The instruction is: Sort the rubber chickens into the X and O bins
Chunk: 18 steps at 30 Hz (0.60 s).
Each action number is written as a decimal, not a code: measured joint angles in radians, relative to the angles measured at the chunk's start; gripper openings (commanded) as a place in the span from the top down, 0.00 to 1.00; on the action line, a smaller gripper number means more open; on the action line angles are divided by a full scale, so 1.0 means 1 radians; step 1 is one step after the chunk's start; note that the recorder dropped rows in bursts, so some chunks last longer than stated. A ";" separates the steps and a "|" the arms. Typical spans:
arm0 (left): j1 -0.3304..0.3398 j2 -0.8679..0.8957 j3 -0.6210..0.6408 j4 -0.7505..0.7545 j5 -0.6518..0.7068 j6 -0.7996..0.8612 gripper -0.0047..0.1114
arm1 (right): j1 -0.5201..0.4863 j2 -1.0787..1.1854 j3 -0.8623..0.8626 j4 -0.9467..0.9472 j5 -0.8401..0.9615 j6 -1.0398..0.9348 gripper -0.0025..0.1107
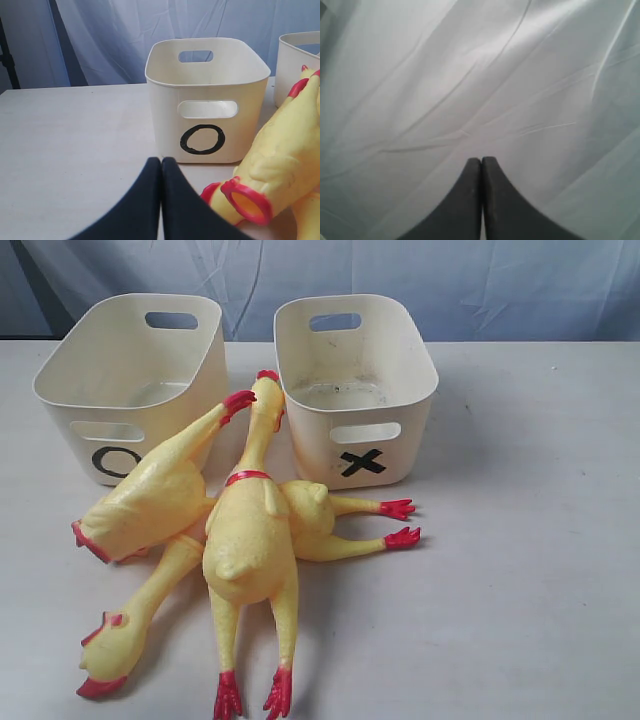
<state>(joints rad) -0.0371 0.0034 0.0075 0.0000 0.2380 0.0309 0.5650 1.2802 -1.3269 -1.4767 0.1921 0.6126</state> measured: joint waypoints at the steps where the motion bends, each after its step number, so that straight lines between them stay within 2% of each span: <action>1: 0.000 0.000 0.000 0.000 0.000 0.000 0.96 | 0.002 0.000 0.000 -0.013 0.027 -0.050 0.99; 5: 0.000 0.000 0.000 0.000 0.000 0.000 0.96 | 0.002 0.000 0.000 -0.034 0.224 -0.340 0.99; 8: 0.000 0.000 0.000 0.000 0.000 0.000 0.96 | 0.002 0.000 0.000 0.112 0.389 -0.352 0.99; 9: 0.000 0.000 0.000 0.000 0.000 0.000 0.96 | 0.002 0.000 0.000 0.273 0.494 -0.305 0.99; 10: 0.000 0.000 0.000 0.000 0.000 0.000 0.96 | 0.002 0.002 0.000 0.347 0.537 -0.273 0.99; 11: 0.000 0.000 0.000 0.000 0.000 0.000 0.96 | 0.002 0.014 0.000 0.544 0.640 -0.219 0.99; 13: 0.000 0.000 0.000 0.000 0.000 0.000 0.96 | 0.002 0.040 0.000 0.871 0.715 -0.189 0.99; 16: 0.000 0.000 0.000 0.000 0.000 0.000 0.96 | 0.002 0.092 0.000 1.375 0.652 -0.197 0.99; 18: 0.000 0.000 0.000 0.000 0.000 0.000 0.96 | 0.004 0.139 0.000 1.698 0.550 -0.338 0.99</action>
<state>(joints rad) -0.0371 0.0034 0.0075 0.0000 0.2380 0.0309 0.5686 1.4197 -1.3269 0.2216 0.7419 0.2747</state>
